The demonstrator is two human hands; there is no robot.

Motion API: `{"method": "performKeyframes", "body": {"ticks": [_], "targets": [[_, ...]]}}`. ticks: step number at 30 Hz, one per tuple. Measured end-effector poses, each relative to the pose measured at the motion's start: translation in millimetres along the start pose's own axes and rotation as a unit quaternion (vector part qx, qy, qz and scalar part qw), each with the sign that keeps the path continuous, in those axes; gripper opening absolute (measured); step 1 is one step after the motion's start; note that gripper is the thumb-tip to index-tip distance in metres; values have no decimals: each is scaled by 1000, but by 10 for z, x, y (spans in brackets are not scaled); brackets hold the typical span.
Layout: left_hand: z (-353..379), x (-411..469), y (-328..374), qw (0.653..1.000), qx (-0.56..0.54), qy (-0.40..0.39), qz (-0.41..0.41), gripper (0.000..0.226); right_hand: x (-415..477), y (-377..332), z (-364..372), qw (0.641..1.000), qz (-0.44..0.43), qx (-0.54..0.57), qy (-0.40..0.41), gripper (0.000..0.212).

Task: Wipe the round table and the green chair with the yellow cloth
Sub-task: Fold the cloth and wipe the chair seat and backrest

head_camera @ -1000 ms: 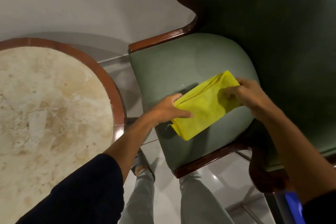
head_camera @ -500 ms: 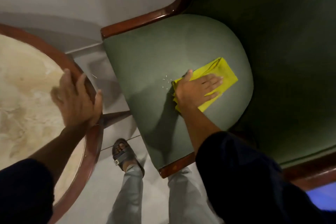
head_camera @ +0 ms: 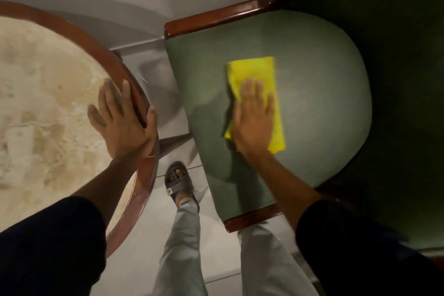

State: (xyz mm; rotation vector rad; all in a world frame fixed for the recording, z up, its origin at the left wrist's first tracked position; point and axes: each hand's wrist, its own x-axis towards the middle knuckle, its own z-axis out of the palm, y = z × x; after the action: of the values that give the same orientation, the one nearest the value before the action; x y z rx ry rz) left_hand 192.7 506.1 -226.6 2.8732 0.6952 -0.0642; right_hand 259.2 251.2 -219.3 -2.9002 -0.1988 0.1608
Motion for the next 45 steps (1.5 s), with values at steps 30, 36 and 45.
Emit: {"method": "performKeyframes", "body": {"ticks": [30, 36, 45], "targets": [[25, -16, -39, 999, 30, 19, 29, 67, -992, 486, -19, 857, 497, 48, 126, 54], [-171, -223, 130, 987, 19, -39, 155, 62, -1529, -45, 75, 996, -19, -12, -81, 56], [-572, -540, 1238, 902, -18, -176, 394, 78, -1577, 138, -618, 889, 361, 214, -182, 36]]}}
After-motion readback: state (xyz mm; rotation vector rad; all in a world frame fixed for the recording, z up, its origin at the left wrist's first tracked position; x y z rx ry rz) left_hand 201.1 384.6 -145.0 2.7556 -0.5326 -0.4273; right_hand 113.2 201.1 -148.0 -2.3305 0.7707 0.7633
